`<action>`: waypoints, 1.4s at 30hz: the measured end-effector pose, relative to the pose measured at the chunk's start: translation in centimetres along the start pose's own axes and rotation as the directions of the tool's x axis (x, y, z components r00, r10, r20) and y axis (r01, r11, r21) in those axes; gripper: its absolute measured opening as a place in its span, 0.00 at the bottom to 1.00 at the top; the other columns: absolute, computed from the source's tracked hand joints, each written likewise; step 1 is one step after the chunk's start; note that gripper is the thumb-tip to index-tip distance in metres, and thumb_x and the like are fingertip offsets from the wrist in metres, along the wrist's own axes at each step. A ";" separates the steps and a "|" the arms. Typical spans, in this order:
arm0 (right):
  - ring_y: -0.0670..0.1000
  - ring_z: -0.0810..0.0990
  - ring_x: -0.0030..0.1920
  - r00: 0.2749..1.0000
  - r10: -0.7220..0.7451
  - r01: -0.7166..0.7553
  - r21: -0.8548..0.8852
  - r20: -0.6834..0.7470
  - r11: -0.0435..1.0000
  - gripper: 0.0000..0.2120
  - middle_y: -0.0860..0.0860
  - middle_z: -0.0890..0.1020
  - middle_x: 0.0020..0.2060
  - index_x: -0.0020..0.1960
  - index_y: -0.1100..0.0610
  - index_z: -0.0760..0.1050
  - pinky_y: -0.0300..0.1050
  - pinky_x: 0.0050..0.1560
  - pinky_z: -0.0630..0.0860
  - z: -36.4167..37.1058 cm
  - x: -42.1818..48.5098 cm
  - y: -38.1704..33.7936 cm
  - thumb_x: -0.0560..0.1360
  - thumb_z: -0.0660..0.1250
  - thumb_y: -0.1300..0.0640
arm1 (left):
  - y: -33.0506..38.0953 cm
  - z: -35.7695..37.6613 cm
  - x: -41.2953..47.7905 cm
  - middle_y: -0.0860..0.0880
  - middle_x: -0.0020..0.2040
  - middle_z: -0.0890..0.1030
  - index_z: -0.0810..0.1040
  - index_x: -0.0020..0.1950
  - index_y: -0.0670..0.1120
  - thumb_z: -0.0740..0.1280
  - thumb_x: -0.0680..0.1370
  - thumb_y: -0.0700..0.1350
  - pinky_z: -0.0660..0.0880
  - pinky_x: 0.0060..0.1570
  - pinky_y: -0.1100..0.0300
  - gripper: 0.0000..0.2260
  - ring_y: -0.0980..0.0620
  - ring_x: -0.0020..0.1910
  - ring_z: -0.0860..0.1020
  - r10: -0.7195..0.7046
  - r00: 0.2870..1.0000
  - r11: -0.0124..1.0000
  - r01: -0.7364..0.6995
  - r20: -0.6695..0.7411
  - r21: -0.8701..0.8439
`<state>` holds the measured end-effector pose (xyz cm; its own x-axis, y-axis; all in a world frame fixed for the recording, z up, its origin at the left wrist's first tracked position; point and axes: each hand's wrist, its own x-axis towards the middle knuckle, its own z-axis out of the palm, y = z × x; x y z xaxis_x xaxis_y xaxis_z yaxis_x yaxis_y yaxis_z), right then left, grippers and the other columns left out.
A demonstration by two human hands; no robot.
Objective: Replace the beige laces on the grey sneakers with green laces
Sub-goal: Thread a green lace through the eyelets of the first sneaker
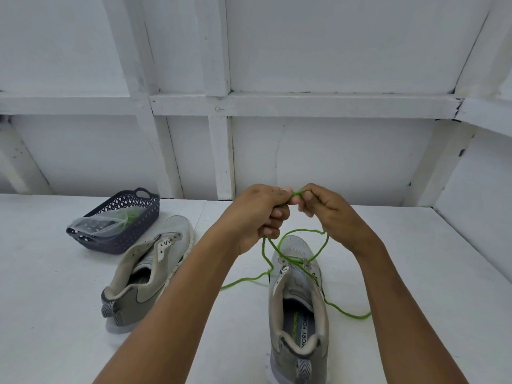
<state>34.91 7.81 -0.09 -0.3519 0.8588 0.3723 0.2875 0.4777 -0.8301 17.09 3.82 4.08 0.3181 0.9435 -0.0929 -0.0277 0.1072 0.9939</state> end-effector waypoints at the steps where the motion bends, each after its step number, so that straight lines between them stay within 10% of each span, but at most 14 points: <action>1: 0.44 0.68 0.37 0.998 0.028 -0.028 0.007 -0.053 1.000 0.15 0.49 0.72 0.35 0.45 0.60 0.74 0.37 0.43 0.68 0.1 0.2 0.2 0.84 0.55 0.56 | 0.1 0.0 -0.1 0.52 0.28 0.63 0.75 0.45 0.43 0.59 0.85 0.46 0.56 0.24 0.65 0.12 0.56 0.26 0.56 -0.006 1.000 1.000 0.006 0.011 -0.017; 5: 0.44 0.68 0.34 0.967 0.206 -0.232 -0.191 -0.148 0.954 0.15 0.44 0.74 0.35 0.41 0.52 0.72 0.38 0.36 0.65 0.0 0.7 1.4 0.84 0.54 0.55 | 0.4 -0.1 -0.5 0.52 0.28 0.63 0.76 0.45 0.43 0.59 0.84 0.46 0.57 0.23 0.65 0.12 0.56 0.25 0.56 -0.003 0.999 0.999 0.005 0.044 -0.041; 10: 0.37 0.61 0.70 0.990 0.138 -0.132 -0.136 0.033 0.982 0.19 0.40 0.70 0.66 0.70 0.41 0.68 0.32 0.63 0.62 0.3 -0.3 0.5 0.82 0.60 0.56 | 0.3 -0.4 -0.4 0.51 0.28 0.63 0.76 0.44 0.43 0.59 0.84 0.45 0.56 0.24 0.64 0.12 0.56 0.25 0.57 -0.003 1.000 1.000 0.003 0.007 -0.028; 15: 0.40 0.72 0.56 1.000 -0.013 0.016 -0.176 0.018 0.984 0.11 0.37 0.79 0.47 0.53 0.46 0.78 0.31 0.55 0.68 0.8 -0.1 -1.4 0.83 0.59 0.57 | 0.2 -0.3 -0.4 0.52 0.28 0.63 0.74 0.43 0.43 0.58 0.85 0.45 0.54 0.26 0.63 0.13 0.56 0.26 0.56 0.001 1.000 1.000 -0.001 0.030 -0.012; 21: 0.44 0.72 0.34 0.966 0.222 -0.258 -0.399 -0.136 0.880 0.15 0.39 0.78 0.33 0.39 0.48 0.75 0.45 0.42 0.67 0.0 0.7 1.6 0.81 0.57 0.57 | 0.7 -0.3 -1.2 0.51 0.28 0.64 0.75 0.45 0.42 0.58 0.85 0.45 0.57 0.24 0.64 0.12 0.56 0.25 0.57 0.031 0.998 0.998 -0.028 0.054 -0.058; 25: 0.48 0.76 0.43 0.924 0.381 -0.348 -0.482 -0.031 0.804 0.14 0.41 0.79 0.43 0.42 0.46 0.77 0.47 0.48 0.72 0.7 -0.1 2.9 0.82 0.57 0.56 | 1.0 -0.4 -1.3 0.51 0.28 0.65 0.75 0.45 0.42 0.58 0.85 0.45 0.59 0.23 0.64 0.12 0.56 0.25 0.58 0.045 0.996 0.997 -0.039 0.080 -0.073; 30: 0.41 0.68 0.64 0.994 0.110 -0.105 -0.190 0.013 0.976 0.18 0.30 0.72 0.59 0.60 0.29 0.68 0.41 0.63 0.65 1.4 -1.3 1.3 0.81 0.63 0.53 | 0.5 -0.3 -0.8 0.50 0.28 0.65 0.75 0.45 0.42 0.58 0.85 0.45 0.60 0.23 0.64 0.12 0.56 0.25 0.58 0.022 0.998 0.999 -0.020 0.051 -0.049; 37: 0.43 0.78 0.53 0.989 0.046 -0.061 -0.103 -0.142 0.993 0.11 0.33 0.82 0.43 0.45 0.39 0.77 0.34 0.54 0.70 1.8 -0.5 0.8 0.81 0.63 0.53 | 0.5 -0.1 -0.7 0.50 0.28 0.66 0.75 0.44 0.42 0.58 0.84 0.44 0.60 0.23 0.65 0.13 0.56 0.25 0.58 0.002 0.998 0.995 0.005 0.065 -0.099; 42: 0.48 0.79 0.46 0.945 0.321 -0.322 -0.323 -0.057 0.890 0.11 0.40 0.80 0.39 0.44 0.51 0.81 0.33 0.46 0.72 1.9 -0.7 3.3 0.81 0.62 0.57 | 0.9 -0.2 -1.0 0.50 0.28 0.66 0.74 0.45 0.42 0.57 0.85 0.44 0.60 0.23 0.64 0.12 0.55 0.24 0.58 0.036 0.996 0.991 -0.025 0.079 -0.129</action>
<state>34.45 8.39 -3.87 -0.1897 0.9758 0.1089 0.6567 0.2086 -0.7247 16.52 3.05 5.09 0.3911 0.9188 -0.0525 -0.1574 0.1229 0.9799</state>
